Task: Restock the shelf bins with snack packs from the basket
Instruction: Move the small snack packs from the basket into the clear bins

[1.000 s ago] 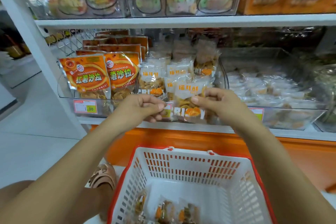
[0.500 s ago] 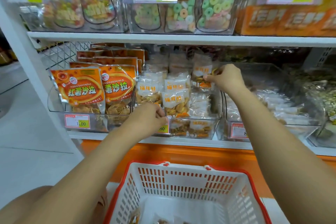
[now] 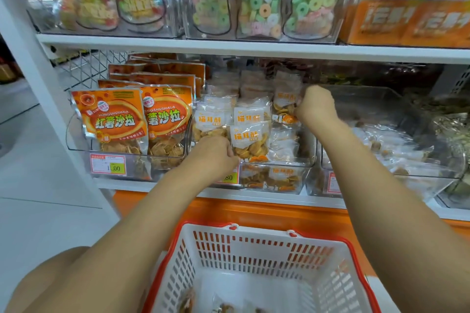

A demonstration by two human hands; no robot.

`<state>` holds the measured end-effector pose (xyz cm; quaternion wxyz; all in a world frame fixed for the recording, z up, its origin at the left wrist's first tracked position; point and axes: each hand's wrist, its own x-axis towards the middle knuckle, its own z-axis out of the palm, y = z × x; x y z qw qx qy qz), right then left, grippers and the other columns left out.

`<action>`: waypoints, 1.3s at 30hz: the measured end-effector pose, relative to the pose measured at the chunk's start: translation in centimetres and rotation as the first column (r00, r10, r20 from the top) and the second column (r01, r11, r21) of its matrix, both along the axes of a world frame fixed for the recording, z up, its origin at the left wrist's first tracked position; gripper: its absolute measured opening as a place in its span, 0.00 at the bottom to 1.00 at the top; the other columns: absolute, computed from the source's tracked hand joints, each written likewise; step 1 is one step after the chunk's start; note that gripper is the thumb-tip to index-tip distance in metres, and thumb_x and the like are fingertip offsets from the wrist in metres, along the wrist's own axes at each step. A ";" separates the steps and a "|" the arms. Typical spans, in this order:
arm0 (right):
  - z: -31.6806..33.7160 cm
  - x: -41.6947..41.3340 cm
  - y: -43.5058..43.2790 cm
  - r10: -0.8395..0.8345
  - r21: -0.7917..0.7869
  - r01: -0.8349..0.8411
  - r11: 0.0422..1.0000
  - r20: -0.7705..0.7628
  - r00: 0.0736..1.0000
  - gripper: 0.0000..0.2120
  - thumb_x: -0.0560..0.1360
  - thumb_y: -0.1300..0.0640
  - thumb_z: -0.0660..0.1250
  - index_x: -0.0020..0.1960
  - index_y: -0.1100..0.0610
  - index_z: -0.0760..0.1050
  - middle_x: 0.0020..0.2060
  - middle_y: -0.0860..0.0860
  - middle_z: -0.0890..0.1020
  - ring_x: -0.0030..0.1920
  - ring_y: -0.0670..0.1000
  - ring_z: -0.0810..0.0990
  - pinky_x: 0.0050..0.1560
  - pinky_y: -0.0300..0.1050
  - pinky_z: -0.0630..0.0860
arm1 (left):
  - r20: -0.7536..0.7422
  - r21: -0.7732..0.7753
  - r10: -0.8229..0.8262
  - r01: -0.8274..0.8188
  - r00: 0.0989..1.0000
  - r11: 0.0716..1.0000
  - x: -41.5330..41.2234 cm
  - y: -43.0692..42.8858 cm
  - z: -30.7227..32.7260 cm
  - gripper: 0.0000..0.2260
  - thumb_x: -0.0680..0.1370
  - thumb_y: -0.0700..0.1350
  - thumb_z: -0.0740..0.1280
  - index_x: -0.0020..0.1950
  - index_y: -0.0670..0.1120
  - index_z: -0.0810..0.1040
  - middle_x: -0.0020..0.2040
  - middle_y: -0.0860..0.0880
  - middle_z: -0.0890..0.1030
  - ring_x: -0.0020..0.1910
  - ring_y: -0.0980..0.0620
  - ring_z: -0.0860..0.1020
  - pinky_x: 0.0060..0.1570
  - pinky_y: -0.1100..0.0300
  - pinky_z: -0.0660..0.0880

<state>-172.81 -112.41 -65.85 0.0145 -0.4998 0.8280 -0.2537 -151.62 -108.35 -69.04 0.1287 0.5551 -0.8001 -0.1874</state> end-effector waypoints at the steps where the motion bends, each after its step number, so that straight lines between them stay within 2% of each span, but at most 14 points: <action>1: 0.1 0.2 -0.1 0.026 0.050 -0.024 0.998 -0.042 0.999 0.08 0.76 0.62 0.66 0.53 0.65 0.77 0.52 0.60 0.80 0.49 0.59 0.79 0.44 0.48 0.73 | -0.007 0.003 0.002 -0.002 1.000 1.000 0.1 0.0 0.0 0.09 0.78 0.48 0.67 0.39 0.45 0.78 0.35 0.50 0.76 0.35 0.55 0.73 0.30 0.63 0.64; 6: 1.1 1.3 1.4 0.152 0.165 -0.136 0.977 -0.089 0.984 0.08 0.77 0.63 0.61 0.52 0.65 0.76 0.44 0.58 0.77 0.43 0.56 0.75 0.41 0.43 0.70 | -0.072 0.009 -0.027 0.028 0.997 1.000 0.7 0.7 -0.1 0.09 0.78 0.48 0.67 0.42 0.46 0.79 0.36 0.53 0.77 0.35 0.56 0.75 0.31 0.65 0.67; 10: 0.6 2.6 4.8 0.202 -0.128 -0.210 0.969 -0.069 0.977 0.08 0.75 0.59 0.63 0.40 0.63 0.73 0.35 0.56 0.74 0.39 0.56 0.73 0.37 0.42 0.65 | -0.127 -0.050 -0.043 0.037 0.991 0.998 1.3 1.8 -1.1 0.05 0.78 0.48 0.67 0.51 0.48 0.77 0.38 0.56 0.77 0.39 0.57 0.76 0.38 0.62 0.72; 13: -1.5 4.4 7.6 0.380 -0.289 -0.355 0.889 0.034 0.924 0.13 0.76 0.53 0.66 0.37 0.59 0.71 0.30 0.50 0.74 0.33 0.50 0.73 0.32 0.44 0.66 | -0.176 -0.169 -0.043 0.013 0.983 0.986 2.0 2.7 -1.9 0.10 0.78 0.49 0.65 0.40 0.46 0.76 0.34 0.50 0.77 0.34 0.54 0.75 0.32 0.60 0.69; 15: -3.3 5.7 8.8 0.548 -0.340 -0.500 0.797 0.059 0.834 0.12 0.77 0.52 0.66 0.38 0.56 0.72 0.31 0.49 0.76 0.34 0.46 0.73 0.34 0.39 0.68 | -0.135 -0.160 -0.031 0.009 0.990 0.987 2.9 2.9 -2.7 0.16 0.79 0.50 0.63 0.35 0.44 0.74 0.32 0.45 0.78 0.31 0.52 0.74 0.31 0.60 0.67; 18: -6.7 7.3 9.5 0.719 -0.208 -0.697 0.686 0.047 0.694 0.10 0.76 0.51 0.67 0.39 0.54 0.72 0.31 0.46 0.75 0.32 0.43 0.71 0.33 0.35 0.66 | 0.115 0.028 -0.029 0.026 0.993 0.999 4.2 3.2 -4.6 0.19 0.80 0.53 0.62 0.32 0.44 0.74 0.33 0.43 0.79 0.30 0.51 0.74 0.33 0.56 0.70; 21: -11.5 9.0 10.1 0.798 -0.021 -0.800 0.600 0.098 0.595 0.10 0.76 0.49 0.67 0.41 0.54 0.73 0.33 0.47 0.77 0.33 0.44 0.72 0.34 0.40 0.69 | 0.378 0.170 -0.057 -0.009 0.924 0.985 5.3 3.7 -7.1 0.20 0.79 0.53 0.63 0.31 0.44 0.71 0.33 0.45 0.76 0.30 0.51 0.71 0.30 0.58 0.65; 23: -15.9 10.0 10.7 0.811 0.106 -0.826 0.553 0.155 0.563 0.08 0.76 0.49 0.66 0.46 0.54 0.73 0.39 0.48 0.80 0.39 0.47 0.76 0.37 0.44 0.70 | 0.457 0.244 -0.092 -0.025 0.885 0.970 6.0 4.2 -8.9 0.17 0.80 0.52 0.62 0.35 0.43 0.74 0.39 0.41 0.78 0.39 0.46 0.77 0.37 0.56 0.70; 26: -23.2 10.3 11.5 0.732 0.311 -0.791 0.527 0.306 0.608 0.12 0.77 0.51 0.65 0.57 0.55 0.73 0.56 0.52 0.79 0.54 0.51 0.77 0.47 0.41 0.70 | 0.518 0.363 -0.121 -0.090 0.847 0.927 7.2 4.9 -11.2 0.17 0.81 0.51 0.60 0.54 0.38 0.77 0.46 0.41 0.78 0.48 0.44 0.77 0.45 0.57 0.70; 28: -28.0 10.2 12.0 0.670 0.435 -0.761 0.481 0.377 0.639 0.17 0.78 0.51 0.64 0.64 0.56 0.70 0.63 0.53 0.75 0.61 0.53 0.74 0.59 0.43 0.69 | 0.536 0.441 -0.149 -0.126 0.831 0.889 8.5 5.0 -13.3 0.16 0.81 0.51 0.58 0.60 0.42 0.75 0.47 0.46 0.77 0.48 0.49 0.76 0.48 0.60 0.72; 30: -31.8 10.2 12.7 0.612 0.538 -0.734 0.414 0.433 0.662 0.22 0.78 0.50 0.64 0.69 0.57 0.67 0.67 0.54 0.71 0.66 0.54 0.70 0.65 0.44 0.66 | 0.572 0.467 -0.166 -0.153 0.803 0.871 9.4 4.9 -15.1 0.18 0.81 0.53 0.58 0.64 0.44 0.73 0.56 0.46 0.78 0.55 0.46 0.76 0.58 0.52 0.73; 34: -37.3 10.5 13.5 0.531 0.644 -0.684 0.343 0.467 0.707 0.23 0.77 0.54 0.65 0.70 0.60 0.66 0.66 0.56 0.69 0.64 0.55 0.71 0.62 0.46 0.70 | 0.719 0.459 -0.256 -0.164 0.646 0.873 9.4 5.0 -17.2 0.25 0.82 0.56 0.55 0.66 0.36 0.70 0.66 0.36 0.70 0.68 0.36 0.67 0.70 0.45 0.60; 37: -40.0 10.7 13.3 0.532 0.683 -0.653 0.327 0.438 0.725 0.22 0.76 0.56 0.65 0.68 0.60 0.66 0.64 0.57 0.69 0.62 0.56 0.70 0.62 0.48 0.71 | 0.772 0.443 -0.256 -0.204 0.582 0.873 9.6 4.6 -18.1 0.29 0.80 0.59 0.55 0.68 0.36 0.68 0.69 0.34 0.67 0.70 0.31 0.61 0.69 0.41 0.61; 39: -41.3 10.9 12.9 0.517 0.697 -0.635 0.334 0.427 0.741 0.23 0.76 0.56 0.65 0.68 0.60 0.66 0.64 0.57 0.70 0.62 0.56 0.69 0.61 0.48 0.72 | 0.745 0.457 -0.258 -0.189 0.615 0.869 9.8 4.2 -18.4 0.27 0.80 0.59 0.55 0.63 0.37 0.72 0.67 0.35 0.70 0.67 0.33 0.65 0.67 0.43 0.64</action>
